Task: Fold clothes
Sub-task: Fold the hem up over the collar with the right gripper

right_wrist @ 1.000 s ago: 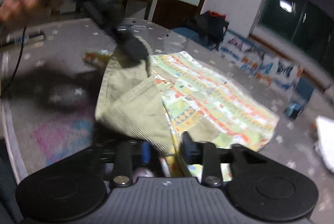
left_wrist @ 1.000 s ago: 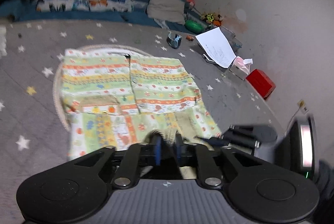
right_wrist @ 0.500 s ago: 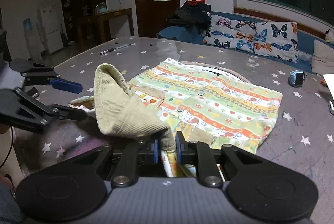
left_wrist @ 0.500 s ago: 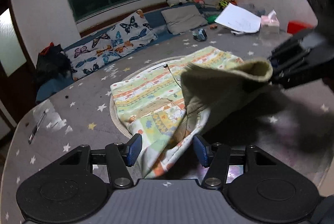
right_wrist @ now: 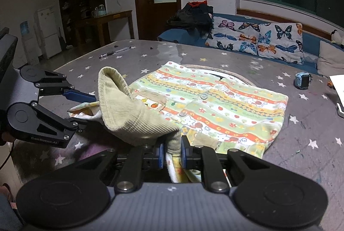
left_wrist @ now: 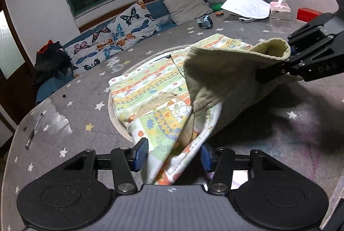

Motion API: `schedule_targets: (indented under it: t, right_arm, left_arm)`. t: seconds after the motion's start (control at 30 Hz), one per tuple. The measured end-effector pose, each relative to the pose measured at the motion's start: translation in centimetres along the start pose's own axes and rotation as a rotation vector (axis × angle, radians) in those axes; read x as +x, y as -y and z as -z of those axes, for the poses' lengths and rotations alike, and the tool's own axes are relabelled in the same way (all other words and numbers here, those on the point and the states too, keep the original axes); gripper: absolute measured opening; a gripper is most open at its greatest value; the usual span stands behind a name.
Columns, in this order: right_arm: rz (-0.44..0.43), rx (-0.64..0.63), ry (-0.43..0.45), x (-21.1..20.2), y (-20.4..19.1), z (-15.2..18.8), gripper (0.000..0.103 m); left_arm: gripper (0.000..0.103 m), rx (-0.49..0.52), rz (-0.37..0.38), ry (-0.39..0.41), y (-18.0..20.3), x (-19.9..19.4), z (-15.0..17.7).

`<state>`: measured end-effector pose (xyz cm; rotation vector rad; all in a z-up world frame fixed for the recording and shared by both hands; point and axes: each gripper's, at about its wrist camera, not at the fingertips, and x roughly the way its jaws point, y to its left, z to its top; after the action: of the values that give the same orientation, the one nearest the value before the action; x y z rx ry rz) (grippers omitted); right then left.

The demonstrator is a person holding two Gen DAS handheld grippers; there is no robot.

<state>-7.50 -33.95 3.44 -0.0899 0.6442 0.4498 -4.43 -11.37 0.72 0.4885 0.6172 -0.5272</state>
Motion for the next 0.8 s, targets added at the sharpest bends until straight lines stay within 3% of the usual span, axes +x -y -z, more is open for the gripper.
schedule_targets:
  t: [0.13, 0.2, 0.27, 0.43, 0.57, 0.8]
  right_arm:
    - [0.003, 0.009, 0.001, 0.1, 0.0, 0.1, 0.014]
    - [0.007, 0.015, 0.003, 0.1, 0.1, 0.1, 0.014]
    - [0.007, 0.019, 0.004, 0.0, 0.0, 0.2, 0.013]
    - [0.016, 0.017, 0.02, -0.8, -0.6, 0.4, 0.009]
    - [-0.007, 0.001, 0.031, -3.1, -2.2, 0.9, 0.009]
    - [-0.078, -0.029, 0.023, -8.5, -6.0, 2.6, 0.009]
  left_arm:
    - [0.053, -0.005, -0.006, -0.002, -0.1, 0.0, -0.2]
    - [0.044, 0.001, 0.002, 0.002, 0.0, 0.0, -0.2]
    - [0.024, 0.009, 0.011, 0.005, 0.2, 0.1, -0.1]
    - [0.007, 0.008, 0.029, 0.027, 0.2, -0.4, 0.4]
    - [0.005, 0.003, 0.056, 0.04, -0.1, -2.8, 1.1]
    - [0.005, 0.053, 0.129, 0.024, 1.3, -10.7, 4.2]
